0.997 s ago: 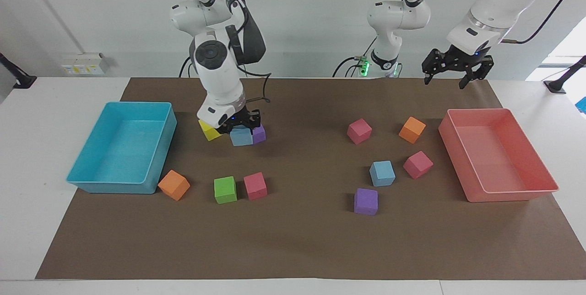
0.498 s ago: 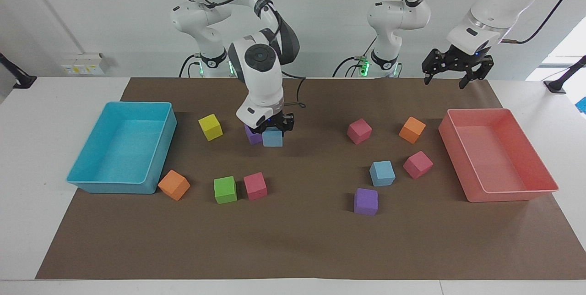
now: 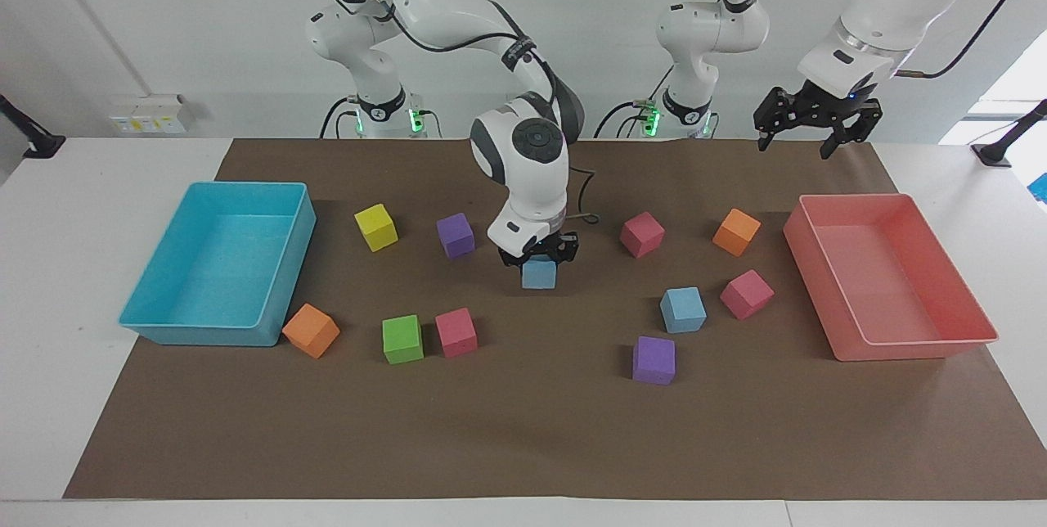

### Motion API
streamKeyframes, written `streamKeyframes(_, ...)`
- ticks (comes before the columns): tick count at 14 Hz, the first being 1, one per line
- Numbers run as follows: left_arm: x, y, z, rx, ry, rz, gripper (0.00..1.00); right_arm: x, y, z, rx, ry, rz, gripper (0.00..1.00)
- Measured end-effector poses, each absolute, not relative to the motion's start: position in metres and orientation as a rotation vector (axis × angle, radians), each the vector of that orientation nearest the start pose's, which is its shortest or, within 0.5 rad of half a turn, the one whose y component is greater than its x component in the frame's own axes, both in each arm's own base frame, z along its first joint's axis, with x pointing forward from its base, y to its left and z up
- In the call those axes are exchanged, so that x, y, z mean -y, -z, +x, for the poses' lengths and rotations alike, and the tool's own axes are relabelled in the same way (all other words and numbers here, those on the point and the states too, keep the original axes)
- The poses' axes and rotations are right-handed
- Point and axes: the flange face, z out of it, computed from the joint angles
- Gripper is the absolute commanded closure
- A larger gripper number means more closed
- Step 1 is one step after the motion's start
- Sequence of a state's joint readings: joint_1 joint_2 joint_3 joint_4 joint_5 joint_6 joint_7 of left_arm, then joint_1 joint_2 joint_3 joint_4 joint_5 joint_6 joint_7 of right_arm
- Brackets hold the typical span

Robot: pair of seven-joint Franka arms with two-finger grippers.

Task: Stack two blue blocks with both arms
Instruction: 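Carry the blue cube with the right gripper to table center and release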

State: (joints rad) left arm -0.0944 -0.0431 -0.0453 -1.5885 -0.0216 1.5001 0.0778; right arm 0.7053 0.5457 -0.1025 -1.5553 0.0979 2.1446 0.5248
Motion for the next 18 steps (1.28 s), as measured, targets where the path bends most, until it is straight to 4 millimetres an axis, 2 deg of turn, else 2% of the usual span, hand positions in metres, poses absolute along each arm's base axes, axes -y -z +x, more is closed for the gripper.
streamKeyframes(6, 0.077, -0.634, 0.528, -0.344, -0.073, -3.14, 0.0, -0.41, -0.314, 0.577, 0.007, 0.09, -3.075, 1.0)
streamKeyframes(8, 0.077, -0.634, 0.528, -0.344, -0.073, -3.14, 0.0, -0.41, -0.313, 0.577, 0.007, 0.098, -3.071, 1.0)
streamKeyframes(11, 0.077, -0.634, 0.528, -0.344, -0.073, -3.14, 0.0, -0.408, -0.301, 0.573, 0.034, 0.084, -3.081, 1.0)
streamKeyframes(17, 0.077, -0.634, 0.528, -0.344, -0.071, -3.14, 0.0, -0.408, -0.299, 0.571, 0.115, 0.081, -3.083, 1.0)
streamKeyframes(18, 0.077, -0.634, 0.528, -0.344, -0.07, -3.14, 0.0, -0.408, -0.299, 0.571, 0.138, 0.081, -3.082, 0.85)
